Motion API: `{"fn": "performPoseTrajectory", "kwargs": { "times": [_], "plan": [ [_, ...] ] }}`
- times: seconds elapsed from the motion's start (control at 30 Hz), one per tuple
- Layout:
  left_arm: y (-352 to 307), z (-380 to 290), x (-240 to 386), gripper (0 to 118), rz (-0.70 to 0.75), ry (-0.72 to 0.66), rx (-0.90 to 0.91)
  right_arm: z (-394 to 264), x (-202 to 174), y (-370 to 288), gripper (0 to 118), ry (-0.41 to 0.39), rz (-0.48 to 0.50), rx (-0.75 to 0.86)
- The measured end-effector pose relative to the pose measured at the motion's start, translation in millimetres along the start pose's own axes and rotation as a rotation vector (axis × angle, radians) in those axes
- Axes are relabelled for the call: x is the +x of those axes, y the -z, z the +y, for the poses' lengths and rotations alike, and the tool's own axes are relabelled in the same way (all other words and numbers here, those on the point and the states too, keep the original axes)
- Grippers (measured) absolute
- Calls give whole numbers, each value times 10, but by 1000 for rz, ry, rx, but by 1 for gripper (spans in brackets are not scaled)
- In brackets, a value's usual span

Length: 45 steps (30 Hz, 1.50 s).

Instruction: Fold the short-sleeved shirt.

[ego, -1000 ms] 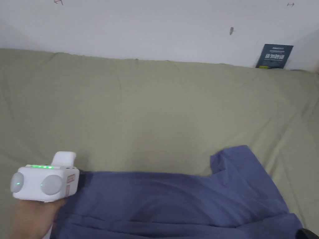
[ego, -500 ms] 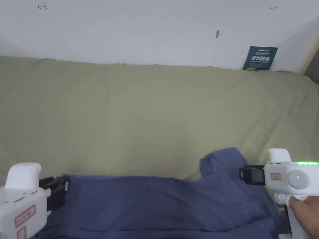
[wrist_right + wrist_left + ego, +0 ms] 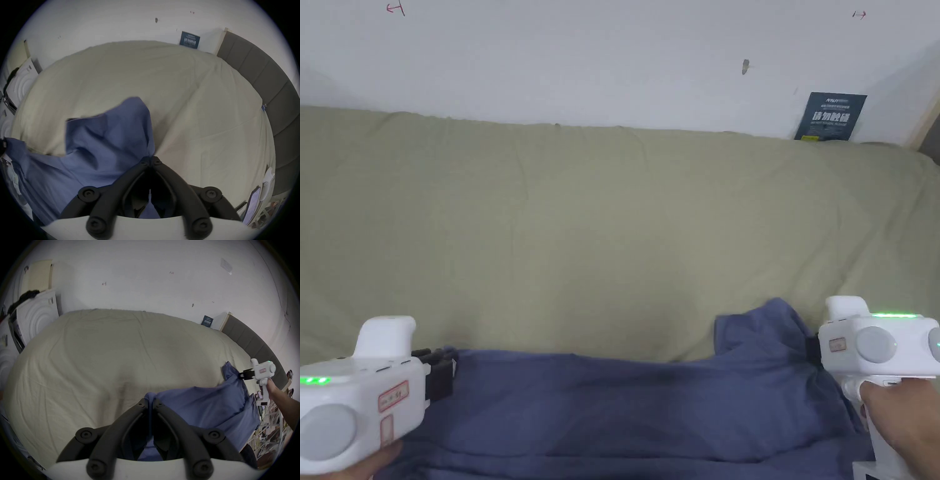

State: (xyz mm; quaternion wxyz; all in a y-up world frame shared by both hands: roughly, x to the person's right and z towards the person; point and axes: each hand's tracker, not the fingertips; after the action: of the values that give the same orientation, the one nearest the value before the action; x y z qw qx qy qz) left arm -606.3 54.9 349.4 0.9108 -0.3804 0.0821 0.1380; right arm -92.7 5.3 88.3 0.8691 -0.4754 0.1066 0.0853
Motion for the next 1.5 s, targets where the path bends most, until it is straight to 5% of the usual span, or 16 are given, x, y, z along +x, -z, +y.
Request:
{"fn": "performPoseTrajectory", "kwargs": {
  "times": [0.2,0.43,0.57,0.73,0.9,0.93,0.97,1.03,1.07,1.2,1.33,1.4,1.43,1.47,1.5],
  "plan": [
    [-557,-18,-165,1,-8,-21,59,-214,138,-1012,0,-38,79,193],
    [-1715,-621,-263,1,-53,-14,104,-1215,271,-2201,0,-74,156,310],
    [-1769,-1211,-306,1,-31,13,-5,-1968,189,-2300,0,-117,110,249],
    [-1361,-1762,-292,1,13,1,-119,-2629,105,-1993,0,-33,76,145],
    [-1434,-1709,-252,2,38,-53,-39,-2702,144,-1965,1,11,60,221],
    [-1539,-1660,-226,6,38,-67,3,-2680,148,-2058,6,-1,57,252],
    [-1689,-1623,-177,23,51,-62,53,-2664,120,-2188,36,-16,57,279],
    [-2173,-1570,59,81,32,5,269,-2657,34,-2528,106,-39,112,347],
    [-2400,-1588,149,101,20,35,372,-2646,-54,-2784,118,-54,126,435],
    [-3085,-1786,562,105,150,150,684,-2785,-334,-3594,118,-35,165,790],
    [-3284,-1901,753,103,169,152,697,-2924,-547,-3908,118,20,148,967],
    [-3303,-1905,754,74,127,139,647,-2976,-619,-3936,102,-7,173,992],
    [-3295,-1875,759,45,111,133,635,-2985,-660,-3928,67,-21,184,1003],
    [-3287,-1877,781,7,129,134,641,-2988,-709,-3919,0,-28,163,999],
    [-3266,-1863,783,4,125,147,620,-2973,-766,-3895,0,-47,107,972]
  ]
}}
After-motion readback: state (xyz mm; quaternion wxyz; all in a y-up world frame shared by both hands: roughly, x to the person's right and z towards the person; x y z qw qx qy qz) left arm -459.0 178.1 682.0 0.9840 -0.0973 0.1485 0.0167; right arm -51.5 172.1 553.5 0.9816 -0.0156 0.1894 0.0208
